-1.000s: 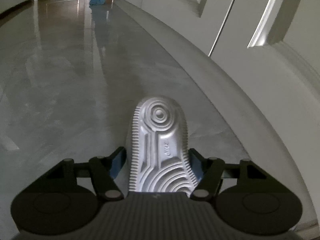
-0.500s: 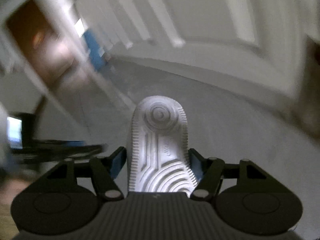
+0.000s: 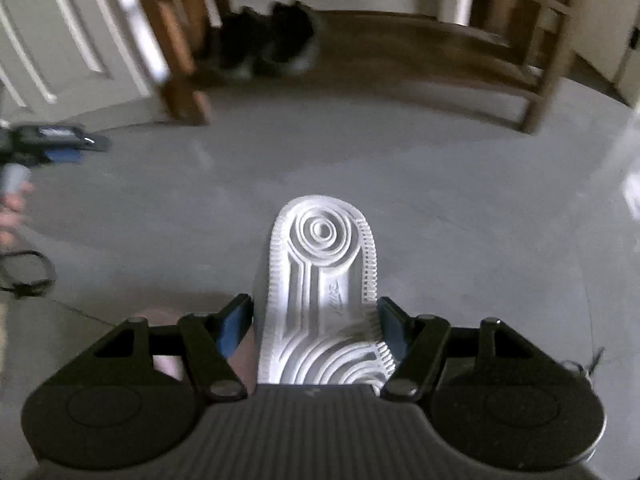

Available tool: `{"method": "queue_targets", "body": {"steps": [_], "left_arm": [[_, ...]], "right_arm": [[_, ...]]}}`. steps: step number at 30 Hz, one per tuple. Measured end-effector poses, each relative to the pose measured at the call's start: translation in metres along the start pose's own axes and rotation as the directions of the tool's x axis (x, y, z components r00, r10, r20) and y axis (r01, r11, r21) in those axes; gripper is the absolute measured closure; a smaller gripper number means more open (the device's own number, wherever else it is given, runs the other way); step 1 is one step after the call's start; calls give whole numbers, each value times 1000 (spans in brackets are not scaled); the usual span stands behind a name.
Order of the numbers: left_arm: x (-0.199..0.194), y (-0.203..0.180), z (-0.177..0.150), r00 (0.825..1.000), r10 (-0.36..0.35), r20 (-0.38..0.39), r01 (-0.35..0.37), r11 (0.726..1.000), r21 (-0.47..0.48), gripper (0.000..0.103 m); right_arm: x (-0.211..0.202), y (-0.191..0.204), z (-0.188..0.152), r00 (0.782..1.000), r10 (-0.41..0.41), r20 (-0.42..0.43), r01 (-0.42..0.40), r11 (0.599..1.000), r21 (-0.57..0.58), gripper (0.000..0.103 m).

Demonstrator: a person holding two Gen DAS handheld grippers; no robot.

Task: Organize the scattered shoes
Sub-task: 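Carry the white sneaker with the right gripper back toward the shoe rack, then lower the white sneaker beside the shoe group and open the right gripper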

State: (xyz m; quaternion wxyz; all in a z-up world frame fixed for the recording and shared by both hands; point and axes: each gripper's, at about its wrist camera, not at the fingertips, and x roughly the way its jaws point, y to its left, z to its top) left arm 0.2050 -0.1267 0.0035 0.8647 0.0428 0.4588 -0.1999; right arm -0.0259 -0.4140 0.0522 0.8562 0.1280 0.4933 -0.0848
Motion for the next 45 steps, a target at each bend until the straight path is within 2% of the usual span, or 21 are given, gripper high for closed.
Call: {"method": "queue_targets", "body": {"steps": [2, 5, 9, 13, 15, 18, 19, 20, 21, 23, 25, 26, 28, 30, 31, 32, 35, 38, 41, 45], "left_arm": [[-9, -18, -8, 1000, 18, -12, -18, 999, 44, 37], [-23, -39, -23, 997, 77, -21, -74, 993, 96, 37], [-26, -48, -30, 995, 68, -76, -62, 996, 70, 37], [-33, -60, -39, 991, 109, -74, -100, 988, 120, 37], [-34, -62, -42, 990, 121, -74, -111, 986, 128, 37], [-30, -67, -47, 989, 110, -95, -97, 987, 131, 37], [-26, -72, -50, 990, 96, -103, -81, 986, 146, 37], [-24, -77, -52, 991, 83, -109, -66, 986, 152, 37], [-21, -82, -53, 991, 69, -114, -50, 986, 157, 37], [-15, -94, -58, 992, 20, -123, 0, 986, 167, 37], [-11, -104, -62, 991, -17, -129, 40, 983, 179, 37], [-5, -116, -67, 988, -59, -141, 87, 976, 200, 37], [5, -133, -71, 977, -127, -170, 167, 955, 244, 37], [15, -150, -75, 960, -192, -202, 245, 927, 284, 37], [26, -165, -77, 943, -238, -233, 305, 897, 319, 37], [31, -169, -77, 939, -243, -245, 315, 892, 323, 37], [47, -173, -72, 945, -188, -269, 265, 920, 289, 37], [48, -163, -70, 955, -147, -257, 217, 939, 269, 37], [42, -153, -72, 971, -74, -228, 145, 939, 311, 37], [33, -139, -73, 982, -24, -187, 86, 940, 331, 37]], "right_arm": [[27, -6, -5, 999, 14, 40, -13, 1000, -13, 32], [68, -3, -1, 999, -8, 44, 8, 1000, 2, 33], [106, 2, -6, 997, -28, 70, 26, 999, 29, 34], [132, 12, -19, 997, -18, 74, 12, 997, 81, 37], [139, 20, -21, 994, -49, 98, 45, 998, 43, 36], [138, 21, -14, 996, -66, 56, 66, 998, 1, 31], [137, 20, -12, 997, -68, 48, 68, 998, -6, 30], [125, 17, -13, 995, -63, 80, 64, 998, -11, 27], [111, 14, -13, 992, -58, 116, 60, 998, -18, 19], [76, 5, -18, 982, -20, 187, 30, 998, -55, 13], [54, -5, -28, 982, 18, 186, -7, 998, -61, 13], [34, -14, -38, 984, 51, 170, -43, 998, -50, 13], [7, -32, -59, 982, 118, 148, -118, 993, -7, 13], [-14, -48, -83, 970, 178, 168, -188, 981, 48, 13], [-23, -54, -95, 962, 189, 197, -205, 977, 66, 13], [-26, -54, -101, 960, 175, 221, -193, 979, 63, 12], [-17, -42, -93, 966, 81, 245, -80, 997, -17, 12], [-2, -18, -77, 964, 48, 260, -13, 991, -133, 12], [23, 17, -58, 960, -17, 278, 78, 975, -209, 12], [48, 49, -44, 960, -41, 276, 99, 975, -199, 12]]}}
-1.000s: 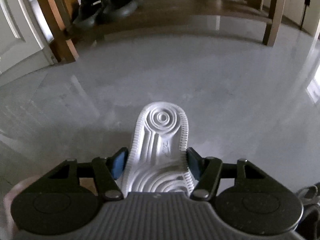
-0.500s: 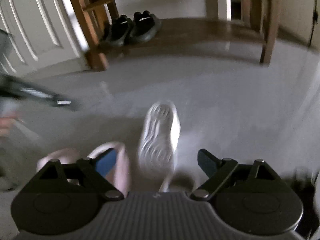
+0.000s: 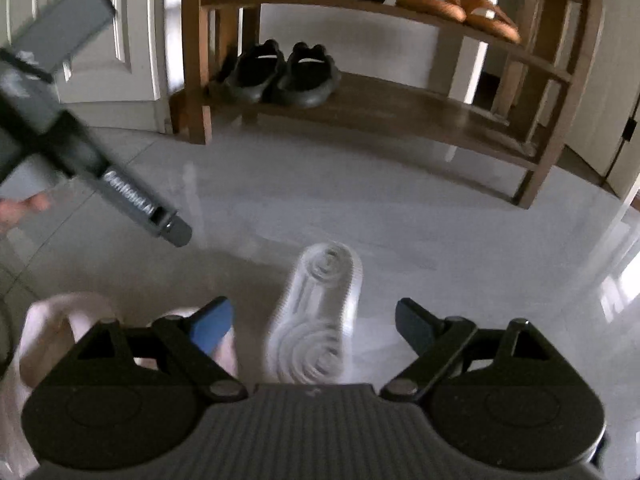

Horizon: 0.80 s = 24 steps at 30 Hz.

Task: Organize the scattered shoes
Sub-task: 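Lower the white sneaker beside the shoe group and open the right gripper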

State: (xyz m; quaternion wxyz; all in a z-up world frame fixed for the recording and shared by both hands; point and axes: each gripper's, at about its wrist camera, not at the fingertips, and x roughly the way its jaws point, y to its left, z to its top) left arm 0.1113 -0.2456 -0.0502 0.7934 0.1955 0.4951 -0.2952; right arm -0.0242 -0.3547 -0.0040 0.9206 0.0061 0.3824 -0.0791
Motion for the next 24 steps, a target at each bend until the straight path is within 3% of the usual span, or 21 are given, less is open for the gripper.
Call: {"method": "queue_targets", "body": {"steps": [4, 7, 14, 24], "left_arm": [[2, 19, -1, 1000, -3, -7, 3, 999, -41, 37], [7, 34, 0, 1000, 2, -12, -3, 998, -67, 37], [9, 50, -12, 999, -16, -34, 14, 998, -63, 37], [7, 53, -10, 999, -46, -8, 45, 997, -64, 37]], "right_arm": [[41, 43, 2, 984, -177, -15, 174, 977, -121, 12], [60, 56, -2, 971, -232, -54, 223, 966, -132, 12], [82, 70, -16, 951, -298, -85, 279, 942, -187, 12], [87, 78, -21, 910, -397, -117, 380, 913, -148, 14]]}}
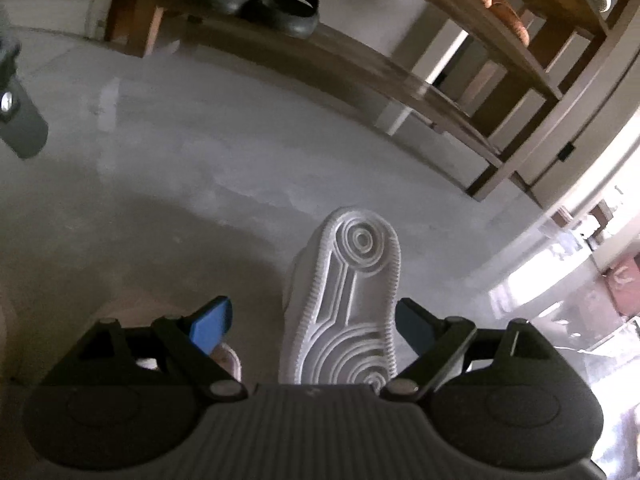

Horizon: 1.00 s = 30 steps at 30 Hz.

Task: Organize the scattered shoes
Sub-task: 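Lower the white sneaker beside the shoe group and open the right gripper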

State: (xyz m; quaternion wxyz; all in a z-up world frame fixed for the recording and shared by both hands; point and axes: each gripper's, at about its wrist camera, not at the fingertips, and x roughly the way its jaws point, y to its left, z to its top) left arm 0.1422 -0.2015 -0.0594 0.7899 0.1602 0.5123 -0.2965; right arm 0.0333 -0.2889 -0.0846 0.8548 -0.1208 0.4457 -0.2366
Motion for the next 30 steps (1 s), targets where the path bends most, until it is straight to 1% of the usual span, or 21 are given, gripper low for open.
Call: {"method": "queue_targets", "body": {"steps": [2, 5, 8, 12, 13, 14, 15, 17, 19, 20, 21, 22, 23, 24, 25, 26, 27, 28, 29, 30], "left_arm": [[3, -3, 2, 1000, -11, 14, 11, 1000, 12, 37], [13, -6, 8, 999, -10, 32, 11, 1000, -1, 37], [22, -6, 15, 999, -18, 35, 18, 1000, -10, 37], [31, -8, 19, 999, -24, 21, 24, 1000, -4, 37], [32, -8, 19, 999, -26, 20, 26, 1000, -5, 37], [33, -8, 18, 1000, -28, 14, 28, 1000, -5, 37], [34, -7, 17, 999, -31, 9, 31, 1000, -5, 37], [36, -7, 15, 999, -36, -3, 36, 999, -6, 37], [37, -7, 14, 999, -30, -14, 30, 1000, -1, 37], [38, -7, 13, 999, -26, -19, 26, 1000, 2, 37], [38, -7, 13, 1000, -24, -19, 24, 1000, 2, 37], [36, -7, 13, 1000, -23, -19, 23, 1000, -3, 37], [35, -7, 13, 1000, -24, -18, 24, 1000, -6, 37], [33, -7, 14, 1000, -27, -16, 27, 1000, -8, 37], [32, -7, 14, 999, -30, -14, 30, 1000, -10, 37], [30, -8, 14, 999, -33, -12, 33, 999, -12, 37], [29, -8, 15, 999, -36, -10, 36, 999, -14, 37], [27, -10, 15, 999, -35, -8, 35, 999, -9, 37], [26, -12, 16, 999, -33, -6, 33, 999, -4, 37], [25, -14, 16, 1000, -31, -5, 31, 1000, 1, 37]], "right_arm": [[0, 1, -1, 1000, -9, -8, 9, 1000, 5, 14], [-1, -2, -2, 1000, -26, -13, 26, 1000, 13, 14], [5, -2, -5, 999, -32, -39, 33, 999, 26, 14], [11, -2, -8, 998, -44, -41, 46, 998, 45, 15], [11, -3, -8, 998, -44, -38, 46, 998, 49, 17], [10, -5, -9, 999, -43, -25, 44, 997, 56, 25], [8, -9, -9, 999, -36, -2, 36, 997, 65, 35], [6, -25, -8, 999, 29, 15, -31, 994, 104, 35], [9, -39, -7, 997, 80, 9, -80, 986, 147, 35], [11, -49, -7, 994, 113, 4, -111, 975, 190, 35], [14, -63, -6, 987, 159, -3, -153, 955, 254, 35], [16, -70, -7, 983, 184, -7, -174, 940, 293, 35], [19, -81, -7, 975, 224, -12, -205, 911, 357, 35], [29, -102, -14, 949, 316, -6, -272, 824, 496, 35], [43, -127, -25, 896, 443, 29, -347, 658, 669, 35], [57, -147, -38, 844, 531, 75, -374, 482, 793, 36], [71, -161, -53, 804, 583, 118, -363, 324, 874, 36], [84, -174, -67, 762, 625, 169, -335, 157, 929, 37], [94, -184, -79, 738, 642, 206, -297, 36, 954, 35], [98, -189, -85, 738, 640, 213, -264, -16, 964, 32]]}}
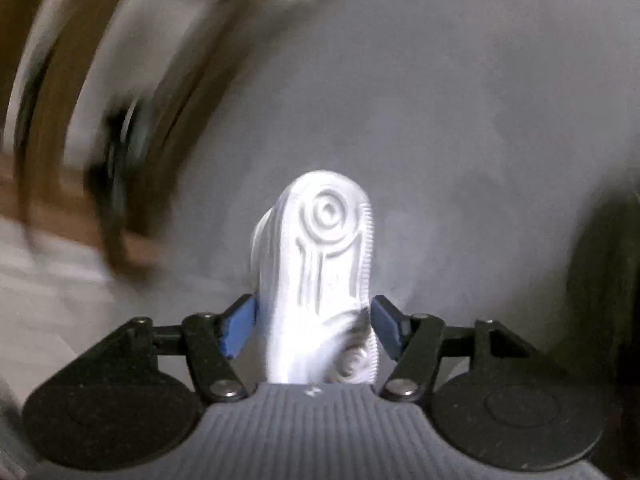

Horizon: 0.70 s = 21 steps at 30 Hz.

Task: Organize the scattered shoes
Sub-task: 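Lower the white sneaker beside the shoe group and open the right gripper, then nudge the white sneaker into line with the right gripper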

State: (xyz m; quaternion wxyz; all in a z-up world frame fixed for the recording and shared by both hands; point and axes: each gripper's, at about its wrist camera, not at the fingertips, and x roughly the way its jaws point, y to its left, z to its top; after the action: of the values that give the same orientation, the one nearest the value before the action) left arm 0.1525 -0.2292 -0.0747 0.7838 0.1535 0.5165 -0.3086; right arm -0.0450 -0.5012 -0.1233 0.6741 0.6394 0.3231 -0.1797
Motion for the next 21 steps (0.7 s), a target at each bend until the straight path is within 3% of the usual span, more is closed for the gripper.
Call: {"method": "queue_targets", "body": {"steps": [2, 5, 7, 9, 10, 13, 14, 17, 19, 20, 21], "left_arm": [[0, -4, 1, 1000, 5, 2, -5, 1000, 10, 37], [-1, -12, 3, 1000, 1, 4, -1, 1000, 25, 37], [0, -16, 5, 1000, -2, 3, 2, 1000, 29, 37], [1, -22, 6, 1000, -6, 4, 6, 999, 38, 37], [1, -24, 6, 1000, -9, 6, 8, 999, 45, 37], [0, -29, 6, 1000, -10, 14, 9, 998, 64, 37], [-1, -30, 6, 1000, -9, 17, 8, 998, 70, 37], [-3, -28, 4, 1000, -12, 24, 11, 997, 72, 37], [-4, -25, 3, 1000, -14, 23, 12, 998, 65, 37], [-4, -21, 2, 1000, -14, 21, 13, 998, 56, 37], [-4, -17, 0, 1000, -12, 17, 11, 999, 45, 37]], "right_arm": [[-10, -6, 15, 999, 5, 36, -6, 1000, 29, 32], [-20, 12, 12, 997, -29, 71, 39, 989, -142, 32], [-25, 35, -3, 992, -82, 93, 109, 938, -330, 31], [-26, 51, -16, 978, -155, 143, 203, 874, -442, 26], [-24, 61, -27, 961, -197, 192, 269, 816, -511, 25], [-12, 99, -77, 865, -293, 408, 502, 534, -681, 20], [-5, 105, -85, 848, -306, 432, 529, 494, -690, 20], [19, 116, -102, 822, -352, 448, 567, 428, -704, 20], [30, 112, -107, 815, -377, 440, 574, 424, -700, 22], [37, 110, -106, 823, -387, 415, 561, 442, -700, 28], [39, 108, -102, 838, -380, 392, 539, 463, -703, 49]]}}
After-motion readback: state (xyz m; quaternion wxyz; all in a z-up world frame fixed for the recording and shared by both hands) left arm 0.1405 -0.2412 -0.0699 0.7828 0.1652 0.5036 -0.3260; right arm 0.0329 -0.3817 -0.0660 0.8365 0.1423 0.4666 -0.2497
